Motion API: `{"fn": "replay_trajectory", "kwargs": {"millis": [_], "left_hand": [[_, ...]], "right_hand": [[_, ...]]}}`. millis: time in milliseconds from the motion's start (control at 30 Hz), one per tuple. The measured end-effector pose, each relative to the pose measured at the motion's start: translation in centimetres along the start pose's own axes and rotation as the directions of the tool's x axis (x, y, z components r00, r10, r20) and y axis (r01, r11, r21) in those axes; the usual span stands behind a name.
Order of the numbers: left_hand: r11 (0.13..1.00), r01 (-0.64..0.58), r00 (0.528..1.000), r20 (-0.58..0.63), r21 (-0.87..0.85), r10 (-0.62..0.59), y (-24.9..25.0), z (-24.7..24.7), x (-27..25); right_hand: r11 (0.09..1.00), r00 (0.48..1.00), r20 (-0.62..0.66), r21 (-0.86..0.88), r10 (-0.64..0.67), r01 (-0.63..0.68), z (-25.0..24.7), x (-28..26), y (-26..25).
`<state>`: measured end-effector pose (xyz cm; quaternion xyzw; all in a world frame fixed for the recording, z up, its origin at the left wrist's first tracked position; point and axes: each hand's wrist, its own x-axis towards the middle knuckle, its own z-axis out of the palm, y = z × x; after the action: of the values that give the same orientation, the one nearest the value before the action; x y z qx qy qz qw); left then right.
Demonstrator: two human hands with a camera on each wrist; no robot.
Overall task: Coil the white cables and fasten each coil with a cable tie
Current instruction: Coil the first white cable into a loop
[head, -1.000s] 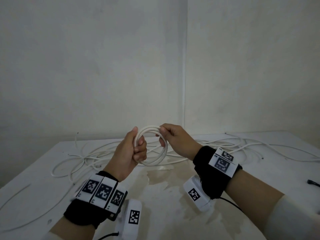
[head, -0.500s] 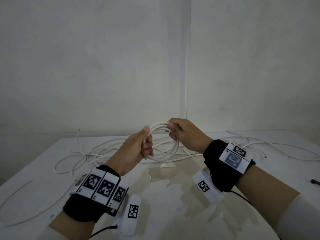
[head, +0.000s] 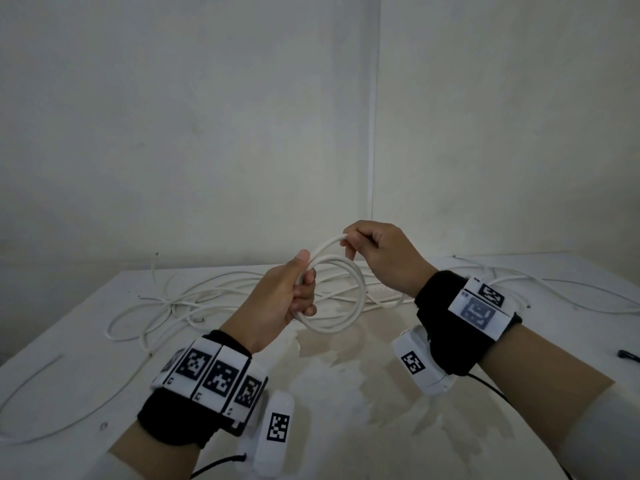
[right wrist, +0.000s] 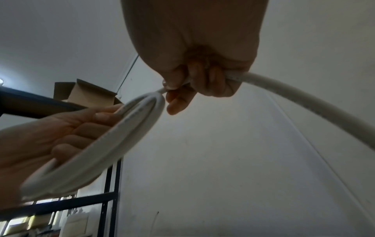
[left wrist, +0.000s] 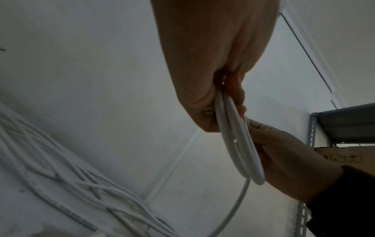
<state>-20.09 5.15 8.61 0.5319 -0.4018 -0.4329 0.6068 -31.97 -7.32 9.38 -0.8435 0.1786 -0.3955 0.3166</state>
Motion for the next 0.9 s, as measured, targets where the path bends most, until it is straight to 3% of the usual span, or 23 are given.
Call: {"fn": "replay_trajectory", "kwargs": {"millis": [367, 633, 767, 900], "left_hand": [[1.0, -0.014, 1.0, 0.011, -0.021, 0.014, 0.2, 1.4, 0.1], [0.986, -0.121, 0.988, -0.112, -0.114, 0.109, 1.0, 0.3, 0.5], [0.983, -0.149, 0.976, -0.173, -0.106, 0.129, 1.2, -0.6, 0.7], [0.978, -0.171, 0.971, -0.191, -0.118, 0.146, 0.7, -0.9, 0.6]], "right_hand": [[1.0, 0.989, -0.146, -0.012, -0.018, 0.017, -1.0, 0.3, -0.3], [0.989, 0.989, 0.131, 0.125, 0.061, -0.078, -0.9, -1.4, -0.8], [0.991, 0.974, 0.186, 0.024, 0.127, -0.133, -0.3, -2.4, 0.5], [0.982, 0.978, 0.15, -0.142, 0.146, -0.125, -0.1, -2.4, 0.8]]}}
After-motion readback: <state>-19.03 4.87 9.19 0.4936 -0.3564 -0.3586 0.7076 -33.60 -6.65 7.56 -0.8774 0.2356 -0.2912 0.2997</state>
